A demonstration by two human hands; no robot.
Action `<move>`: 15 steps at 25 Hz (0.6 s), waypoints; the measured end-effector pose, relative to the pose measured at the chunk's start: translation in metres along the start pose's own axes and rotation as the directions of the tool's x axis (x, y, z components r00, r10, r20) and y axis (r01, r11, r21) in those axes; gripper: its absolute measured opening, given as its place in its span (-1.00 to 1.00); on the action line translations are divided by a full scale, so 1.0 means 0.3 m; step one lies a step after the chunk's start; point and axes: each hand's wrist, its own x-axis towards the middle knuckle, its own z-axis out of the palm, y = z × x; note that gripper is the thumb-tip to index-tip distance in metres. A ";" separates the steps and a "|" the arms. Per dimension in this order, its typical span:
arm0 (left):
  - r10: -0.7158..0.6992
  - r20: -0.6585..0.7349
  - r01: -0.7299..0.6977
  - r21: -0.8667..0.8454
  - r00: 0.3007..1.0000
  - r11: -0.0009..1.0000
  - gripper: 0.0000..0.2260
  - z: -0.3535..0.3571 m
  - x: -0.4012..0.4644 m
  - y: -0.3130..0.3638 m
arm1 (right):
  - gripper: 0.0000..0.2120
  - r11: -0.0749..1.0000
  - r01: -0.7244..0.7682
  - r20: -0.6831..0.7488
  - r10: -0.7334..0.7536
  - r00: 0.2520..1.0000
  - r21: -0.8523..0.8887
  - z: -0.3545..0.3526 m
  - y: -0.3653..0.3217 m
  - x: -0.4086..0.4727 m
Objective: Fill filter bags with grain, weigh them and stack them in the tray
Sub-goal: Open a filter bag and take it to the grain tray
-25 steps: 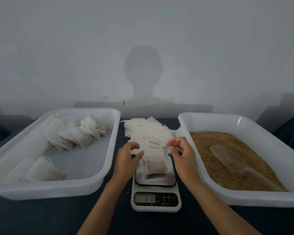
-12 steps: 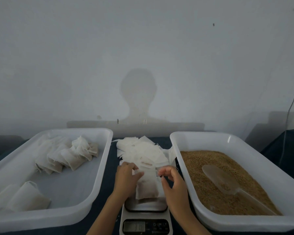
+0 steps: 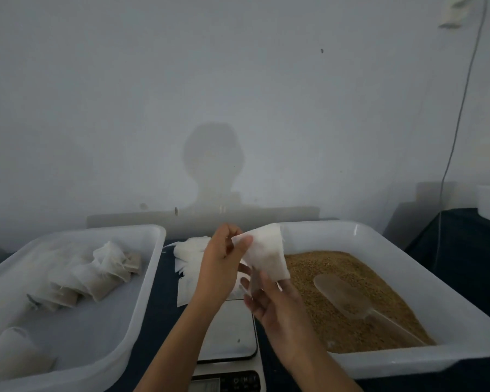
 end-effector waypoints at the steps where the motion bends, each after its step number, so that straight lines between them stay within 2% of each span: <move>1: -0.027 0.023 0.029 -0.076 0.999 0.997 -0.88 0.020 0.001 0.003 | -0.62 0.998 0.057 -0.022 -0.058 0.998 -0.041 -0.015 -0.041 -0.006; 3: -0.059 0.069 0.069 -0.156 0.996 0.985 -0.94 0.047 -0.004 -0.018 | -0.67 0.962 0.158 -0.094 -0.182 0.979 -0.224 -0.074 -0.141 -0.017; 4: -0.074 0.085 0.086 -0.153 0.994 0.984 -0.95 0.050 -0.011 -0.038 | -0.68 0.924 0.161 -0.133 -0.219 0.967 -0.346 -0.114 -0.194 -0.020; 6: -0.129 0.097 0.139 -0.101 0.987 0.985 -0.96 0.047 -0.024 -0.087 | -0.71 0.813 0.081 -0.191 -0.230 0.954 -0.577 -0.205 -0.282 -0.022; 9: -0.221 0.118 0.219 0.030 0.968 0.975 -0.97 0.055 -0.041 -0.151 | -0.71 0.559 -0.041 -0.215 -0.250 0.944 -0.828 -0.335 -0.341 -0.012; 12: -0.266 0.151 0.256 0.081 0.952 0.963 -0.93 0.079 -0.051 -0.178 | -0.71 0.336 -0.045 -0.152 -0.300 0.942 -0.941 -0.403 -0.351 -0.010; 15: -0.257 0.171 0.242 0.105 0.951 0.965 -0.91 0.085 -0.055 -0.183 | -0.69 0.232 -0.018 -0.097 -0.335 0.937 -0.973 -0.433 -0.363 -0.008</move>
